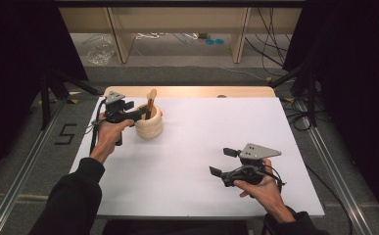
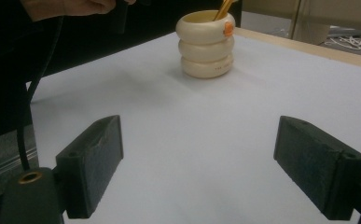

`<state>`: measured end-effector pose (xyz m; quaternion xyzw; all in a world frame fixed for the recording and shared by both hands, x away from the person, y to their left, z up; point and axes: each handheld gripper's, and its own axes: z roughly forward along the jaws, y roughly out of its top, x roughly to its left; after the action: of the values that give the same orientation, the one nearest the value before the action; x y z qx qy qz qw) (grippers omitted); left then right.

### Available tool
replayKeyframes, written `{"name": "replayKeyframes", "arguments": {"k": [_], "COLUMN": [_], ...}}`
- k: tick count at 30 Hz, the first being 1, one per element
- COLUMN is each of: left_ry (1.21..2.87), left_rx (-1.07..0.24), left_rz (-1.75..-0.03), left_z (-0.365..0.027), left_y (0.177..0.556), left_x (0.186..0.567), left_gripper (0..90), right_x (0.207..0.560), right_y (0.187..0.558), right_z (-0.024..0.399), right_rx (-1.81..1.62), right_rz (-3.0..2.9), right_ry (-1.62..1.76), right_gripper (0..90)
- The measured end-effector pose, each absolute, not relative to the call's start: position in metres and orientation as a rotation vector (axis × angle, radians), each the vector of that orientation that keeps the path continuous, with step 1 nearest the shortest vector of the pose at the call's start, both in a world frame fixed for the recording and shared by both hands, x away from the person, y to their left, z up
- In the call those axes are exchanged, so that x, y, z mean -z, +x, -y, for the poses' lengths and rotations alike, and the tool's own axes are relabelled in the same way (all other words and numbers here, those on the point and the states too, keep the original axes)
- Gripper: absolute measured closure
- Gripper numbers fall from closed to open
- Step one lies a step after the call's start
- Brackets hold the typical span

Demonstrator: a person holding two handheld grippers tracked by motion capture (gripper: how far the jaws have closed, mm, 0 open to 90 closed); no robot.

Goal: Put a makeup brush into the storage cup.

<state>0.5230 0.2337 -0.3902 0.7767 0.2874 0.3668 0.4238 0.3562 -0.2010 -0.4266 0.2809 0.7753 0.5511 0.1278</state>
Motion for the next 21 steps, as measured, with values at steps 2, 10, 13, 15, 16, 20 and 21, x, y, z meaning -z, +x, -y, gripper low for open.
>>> {"name": "replayKeyframes", "arguments": {"k": [2,10,13,15,16,20,21], "left_ry": [1.936,1.903,1.888,1.901,1.9,1.884,1.874], "left_rx": [-0.912,-0.913,-0.895,-0.937,-0.946,-0.968,-0.948], "left_rz": [-0.719,-0.697,-0.699,-0.664,-0.655,-0.63,-0.636], "left_z": [-0.234,-0.237,-0.236,-0.236,-0.236,-0.234,-0.233], "left_y": [0.521,0.51,0.505,0.502,0.501,0.492,0.488], "left_x": [0.39,0.387,0.386,0.384,0.383,0.381,0.382], "left_gripper": [35.7,32.6,29.3,28.7,28.0,26.6,26.2], "right_x": [0.426,0.425,0.425,0.426,0.426,0.425,0.425], "right_y": [0.356,0.356,0.356,0.356,0.357,0.356,0.356], "right_z": [0.201,0.202,0.202,0.202,0.201,0.202,0.202], "right_rx": [-1.601,-1.584,-1.584,-1.598,-1.61,-1.586,-1.586], "right_rz": [-2.258,-2.258,-2.257,-2.249,-2.238,-2.248,-2.246], "right_ry": [0.815,0.817,0.818,0.81,0.811,0.824,0.822], "right_gripper": [16.6,16.6,16.6,16.6,16.5,16.5,16.5]}}
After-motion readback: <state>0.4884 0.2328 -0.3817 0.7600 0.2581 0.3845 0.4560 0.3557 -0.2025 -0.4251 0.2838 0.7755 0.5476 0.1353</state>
